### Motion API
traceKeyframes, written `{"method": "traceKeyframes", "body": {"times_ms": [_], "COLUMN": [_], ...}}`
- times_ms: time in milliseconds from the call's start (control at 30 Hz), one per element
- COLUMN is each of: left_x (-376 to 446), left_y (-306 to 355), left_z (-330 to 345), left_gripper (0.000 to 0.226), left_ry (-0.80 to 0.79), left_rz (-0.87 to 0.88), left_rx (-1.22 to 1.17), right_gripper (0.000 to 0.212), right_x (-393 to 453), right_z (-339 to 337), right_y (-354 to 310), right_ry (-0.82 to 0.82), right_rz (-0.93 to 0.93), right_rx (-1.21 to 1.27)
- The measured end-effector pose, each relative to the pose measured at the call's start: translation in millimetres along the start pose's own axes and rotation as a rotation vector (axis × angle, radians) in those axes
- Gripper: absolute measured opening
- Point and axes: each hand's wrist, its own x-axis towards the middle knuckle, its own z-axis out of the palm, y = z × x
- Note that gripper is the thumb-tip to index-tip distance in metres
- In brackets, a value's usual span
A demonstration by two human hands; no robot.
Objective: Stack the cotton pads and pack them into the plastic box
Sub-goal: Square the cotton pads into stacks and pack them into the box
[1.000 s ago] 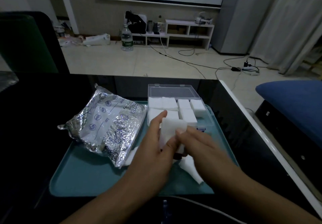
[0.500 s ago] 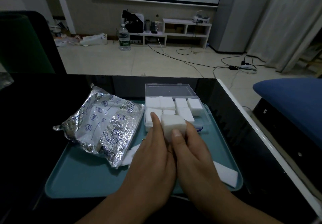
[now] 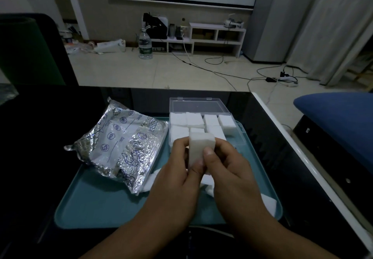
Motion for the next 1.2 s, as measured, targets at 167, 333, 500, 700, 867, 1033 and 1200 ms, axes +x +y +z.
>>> {"method": "traceKeyframes", "body": {"times_ms": [167, 333, 500, 700, 867, 1033, 1200], "left_x": [3, 10, 20, 24, 23, 25, 24], "left_y": [-3, -1, -2, 0, 4, 3, 2], "left_z": [1, 1, -10, -15, -13, -12, -17], "left_gripper": [0.029, 0.012, 0.007, 0.024, 0.02, 0.031, 0.038], "left_ry": [0.057, 0.107, 0.093, 0.115, 0.083, 0.107, 0.081], "left_rz": [-0.069, -0.211, -0.51, -0.619, -0.619, -0.579, -0.569], "left_rx": [-0.066, -0.186, -0.515, -0.642, -0.608, -0.67, -0.687], "right_gripper": [0.021, 0.019, 0.012, 0.011, 0.044, 0.047, 0.038], "right_x": [6, 16, 35, 53, 40, 35, 41], "right_z": [-5, -15, -40, -82, -67, -47, -49], "right_y": [0, 1, -19, -17, 2, 16, 18], "right_ry": [0.005, -0.017, -0.202, -0.31, -0.451, -0.43, -0.438], "right_rz": [0.081, 0.052, 0.215, 0.176, 0.192, 0.136, 0.18], "right_rx": [0.035, -0.154, -0.319, -1.153, -1.39, -1.452, -1.356]}}
